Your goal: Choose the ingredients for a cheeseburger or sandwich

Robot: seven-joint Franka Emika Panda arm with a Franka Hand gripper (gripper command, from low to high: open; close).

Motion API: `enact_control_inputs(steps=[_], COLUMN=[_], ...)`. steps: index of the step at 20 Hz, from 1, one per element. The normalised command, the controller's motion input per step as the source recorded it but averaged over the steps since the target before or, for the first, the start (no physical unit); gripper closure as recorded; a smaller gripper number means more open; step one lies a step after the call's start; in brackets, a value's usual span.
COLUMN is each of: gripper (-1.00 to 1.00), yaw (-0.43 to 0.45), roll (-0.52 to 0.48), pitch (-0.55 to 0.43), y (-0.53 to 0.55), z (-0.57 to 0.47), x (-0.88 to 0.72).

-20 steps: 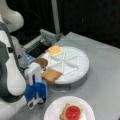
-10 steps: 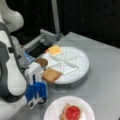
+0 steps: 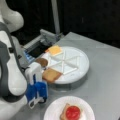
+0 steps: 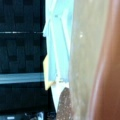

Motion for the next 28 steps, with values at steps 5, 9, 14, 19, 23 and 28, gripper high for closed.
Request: enact_control_inputs(steps=[5,9,14,19,23,28], gripper=[1.0,1.0,1.0,1.0,1.0,1.0], yaw=[-0.091,-0.098,-0.097,-0.102,-0.103,-0.088], roll=[0.103,0.08,0.083,0.083,0.075,0.064], pitch=[-0.072,-0.062,-0.057,-0.048,-0.039,-0.025], y=[0.07,0.09,0.08,0.09,0.11,0.1], z=[0.02,0.03,0.04,0.06,0.07,0.08], x=[0.05,0.06,0.06,0.08,0.11,0.13])
